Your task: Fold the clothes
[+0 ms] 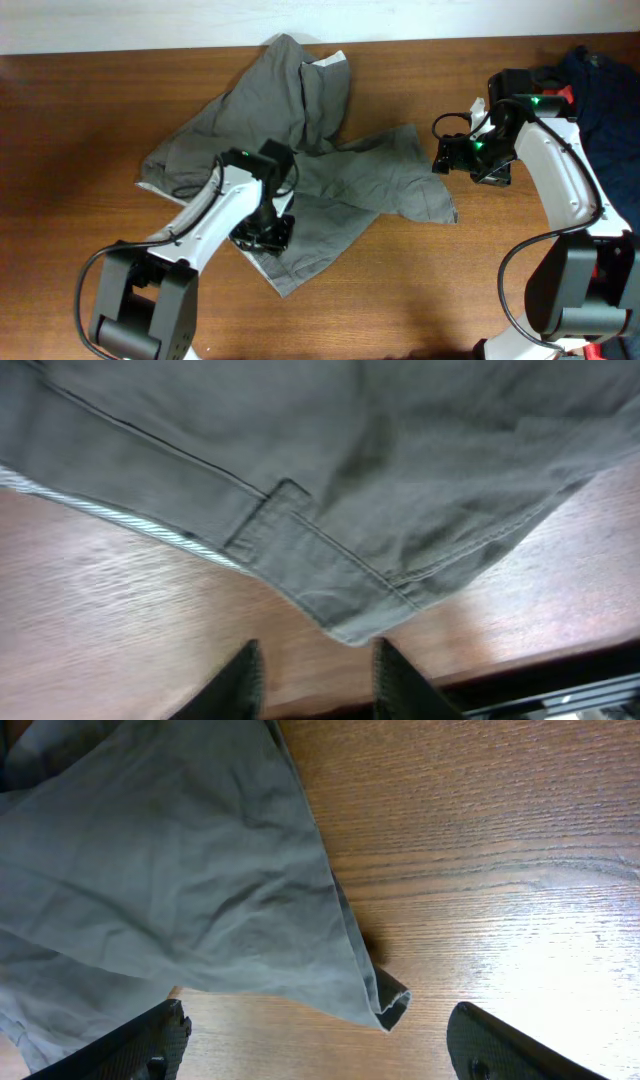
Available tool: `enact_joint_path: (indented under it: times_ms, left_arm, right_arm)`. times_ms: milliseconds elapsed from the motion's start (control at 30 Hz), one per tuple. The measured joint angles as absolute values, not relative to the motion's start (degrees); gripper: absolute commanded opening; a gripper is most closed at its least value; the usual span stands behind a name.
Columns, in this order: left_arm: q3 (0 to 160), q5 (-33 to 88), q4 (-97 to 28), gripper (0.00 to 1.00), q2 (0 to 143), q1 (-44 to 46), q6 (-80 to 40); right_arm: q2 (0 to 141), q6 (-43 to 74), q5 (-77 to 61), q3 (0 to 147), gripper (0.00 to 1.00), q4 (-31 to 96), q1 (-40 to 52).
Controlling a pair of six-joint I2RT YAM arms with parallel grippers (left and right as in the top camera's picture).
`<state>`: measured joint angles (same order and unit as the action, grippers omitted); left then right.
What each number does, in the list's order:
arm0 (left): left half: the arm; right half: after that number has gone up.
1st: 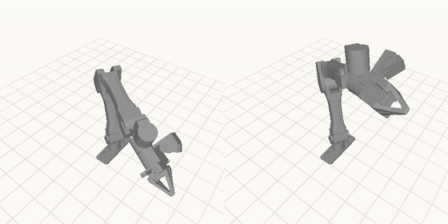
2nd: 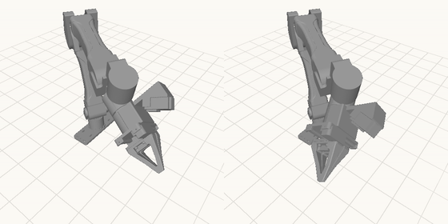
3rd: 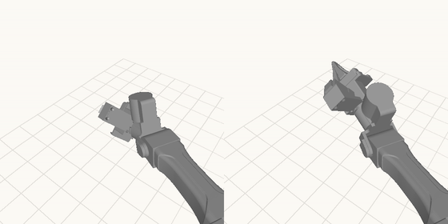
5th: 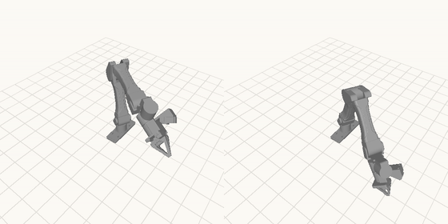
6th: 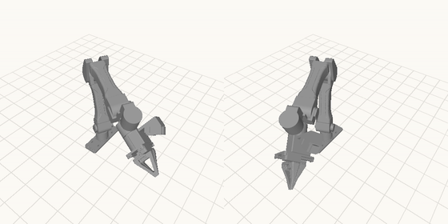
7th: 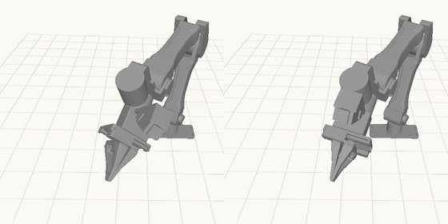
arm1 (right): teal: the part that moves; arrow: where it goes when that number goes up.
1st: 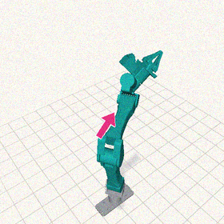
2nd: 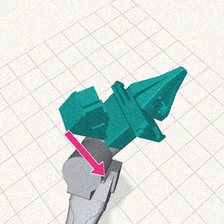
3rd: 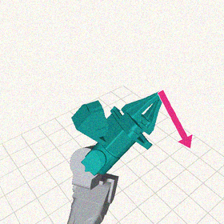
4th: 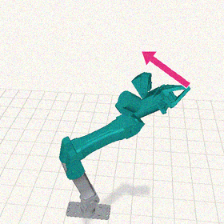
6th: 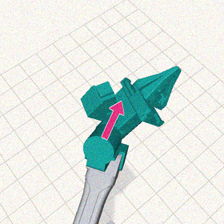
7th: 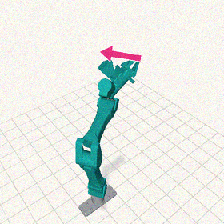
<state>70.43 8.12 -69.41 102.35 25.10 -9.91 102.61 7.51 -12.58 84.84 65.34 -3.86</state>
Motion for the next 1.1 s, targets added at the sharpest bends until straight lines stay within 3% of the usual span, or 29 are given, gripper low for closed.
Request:
enact_joint_path:
  times_ms: [67,133,500,533,600,700,733,900,1100]
  left_arm:
    - [69.1,8.5,-67.7,0.74,102.3,25.5,-10.6]
    - [67.5,8.8,-65.6,0.80,102.3,25.6,-11.2]
    - [60.3,11.5,-58.4,0.80,102.4,25.6,-12.1]
    - [59.9,11.6,-57.8,0.75,102.6,25.6,-12.6]
    - [59.1,11.9,-56.7,0.56,103.1,25.5,-13.6]
    - [58.7,11.8,-56.9,0.09,104.7,25.5,-14.5]
    - [58.7,11.6,-57.2,0.00,105.2,25.4,-14.8]
    - [58.8,12.1,-58.7,0.00,105.7,25.2,-17.1]
    - [57.9,12.1,-71.3,0.00,106.9,21.7,-19.6]
  right_arm:
    - [102.6,7.5,-12.6,84.8,0.88,65.3,-3.9]
    - [102.6,7.5,-12.6,84.8,0.87,65.3,-3.9]
    - [102.6,7.5,-12.6,84.8,0.87,65.4,-3.9]
    - [102.6,7.5,-12.6,84.8,0.87,65.5,-3.9]
    - [102.6,7.5,-12.6,84.8,0.88,65.6,-3.9]
    - [102.6,7.5,-12.6,84.8,0.87,65.9,-3.9]
    - [102.6,7.5,-12.6,84.8,0.87,66.0,-3.9]
    - [102.6,7.5,-12.6,84.8,0.87,66.0,-3.9]
    - [102.6,7.5,-12.7,84.8,0.88,63.2,-3.8]
